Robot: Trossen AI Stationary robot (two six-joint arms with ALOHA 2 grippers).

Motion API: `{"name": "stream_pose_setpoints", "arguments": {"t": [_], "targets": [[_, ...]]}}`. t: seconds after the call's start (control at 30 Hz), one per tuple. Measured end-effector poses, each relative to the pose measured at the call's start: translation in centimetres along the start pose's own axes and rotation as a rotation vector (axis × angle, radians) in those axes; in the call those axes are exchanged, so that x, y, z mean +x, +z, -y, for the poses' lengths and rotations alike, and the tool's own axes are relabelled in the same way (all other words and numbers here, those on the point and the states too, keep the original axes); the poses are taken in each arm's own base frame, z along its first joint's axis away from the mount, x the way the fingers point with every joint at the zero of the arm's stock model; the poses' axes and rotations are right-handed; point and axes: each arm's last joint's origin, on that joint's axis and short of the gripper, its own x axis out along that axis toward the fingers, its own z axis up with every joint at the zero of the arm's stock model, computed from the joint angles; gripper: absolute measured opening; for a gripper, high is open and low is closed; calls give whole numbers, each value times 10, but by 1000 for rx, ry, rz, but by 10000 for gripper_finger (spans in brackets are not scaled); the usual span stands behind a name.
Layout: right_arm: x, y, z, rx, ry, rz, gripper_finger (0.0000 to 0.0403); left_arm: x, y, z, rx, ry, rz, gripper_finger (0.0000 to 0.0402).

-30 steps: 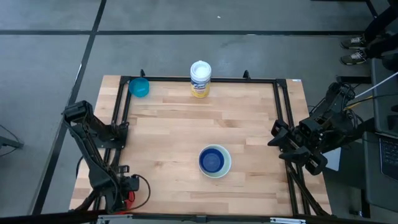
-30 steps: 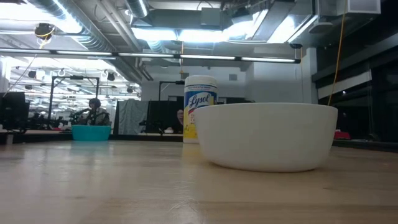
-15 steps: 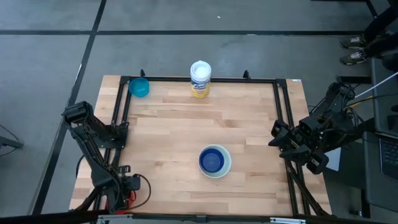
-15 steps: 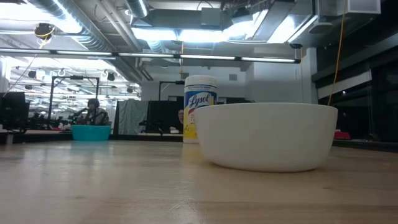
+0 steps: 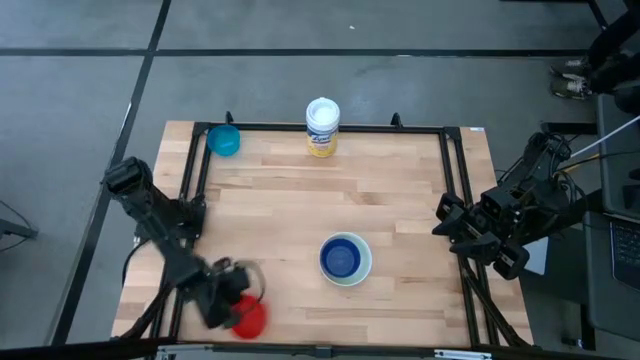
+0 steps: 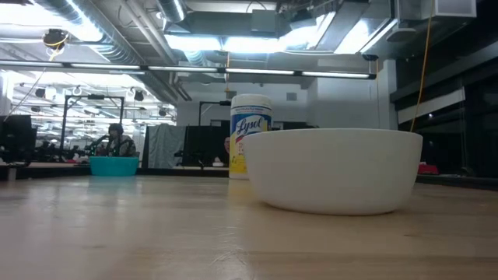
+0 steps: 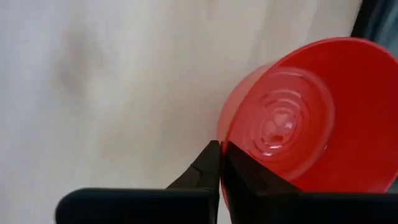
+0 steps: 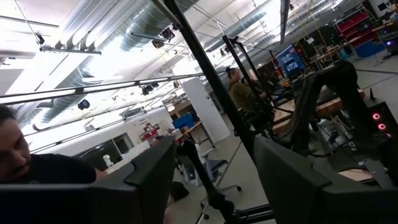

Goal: Nest bowls inside each other
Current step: Stack the red bowl on the top of the blue bowl

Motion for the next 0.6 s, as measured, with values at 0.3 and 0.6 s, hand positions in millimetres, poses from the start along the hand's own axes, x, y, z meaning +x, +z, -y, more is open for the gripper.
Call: {"name": "stream_pose_setpoints", "arguments": {"t": [0.3, 0.6], "targets": [[0, 0, 0, -31, 0, -1, 210, -31, 165, -29, -138, -91, 522, 3], [0, -1, 0, -41, 18, -18, 216, 1, 220, -64, -180, -179, 410, 2]]}}
